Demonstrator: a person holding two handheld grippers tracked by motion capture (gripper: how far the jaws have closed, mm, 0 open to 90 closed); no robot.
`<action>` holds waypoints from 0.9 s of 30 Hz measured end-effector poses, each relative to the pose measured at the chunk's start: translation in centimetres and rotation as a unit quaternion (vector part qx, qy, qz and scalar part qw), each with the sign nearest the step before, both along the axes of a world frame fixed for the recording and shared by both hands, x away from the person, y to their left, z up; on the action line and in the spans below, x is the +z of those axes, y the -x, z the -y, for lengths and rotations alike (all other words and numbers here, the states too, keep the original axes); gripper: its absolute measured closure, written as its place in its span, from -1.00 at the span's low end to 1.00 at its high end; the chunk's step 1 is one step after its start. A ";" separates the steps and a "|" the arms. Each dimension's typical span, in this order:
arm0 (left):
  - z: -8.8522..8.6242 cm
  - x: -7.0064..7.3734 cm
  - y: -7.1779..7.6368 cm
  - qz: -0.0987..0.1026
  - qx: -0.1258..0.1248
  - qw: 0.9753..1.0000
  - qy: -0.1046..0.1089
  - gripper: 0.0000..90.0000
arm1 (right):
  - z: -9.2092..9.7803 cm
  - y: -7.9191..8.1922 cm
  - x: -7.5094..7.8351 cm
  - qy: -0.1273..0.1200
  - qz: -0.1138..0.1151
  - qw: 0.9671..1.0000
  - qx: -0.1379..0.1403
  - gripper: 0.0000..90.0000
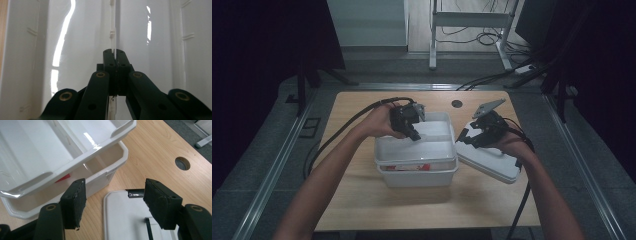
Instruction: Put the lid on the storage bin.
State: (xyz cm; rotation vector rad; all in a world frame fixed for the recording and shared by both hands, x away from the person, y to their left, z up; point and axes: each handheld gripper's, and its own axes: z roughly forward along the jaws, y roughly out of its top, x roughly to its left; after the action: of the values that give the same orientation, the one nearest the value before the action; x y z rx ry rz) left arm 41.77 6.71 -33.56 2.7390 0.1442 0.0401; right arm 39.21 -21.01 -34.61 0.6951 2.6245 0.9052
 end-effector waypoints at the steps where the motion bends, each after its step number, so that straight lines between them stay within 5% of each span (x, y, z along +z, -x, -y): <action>1: 0.1 -0.1 0.0 -0.001 0.000 1.000 0.000 0.99 | 0.0 0.0 0.0 -0.001 -0.001 1.000 -0.001 -0.23; 27: 0.7 -2.2 0.1 -0.016 -0.005 1.000 0.006 0.99 | 0.3 -0.3 -0.9 0.004 -0.009 1.000 -0.003 -0.24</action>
State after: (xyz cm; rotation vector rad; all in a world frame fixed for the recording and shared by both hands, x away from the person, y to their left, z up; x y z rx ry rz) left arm 41.67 6.03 -35.74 2.7285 0.1396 -0.0072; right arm 39.51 -21.29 -35.47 0.7125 2.6384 0.8911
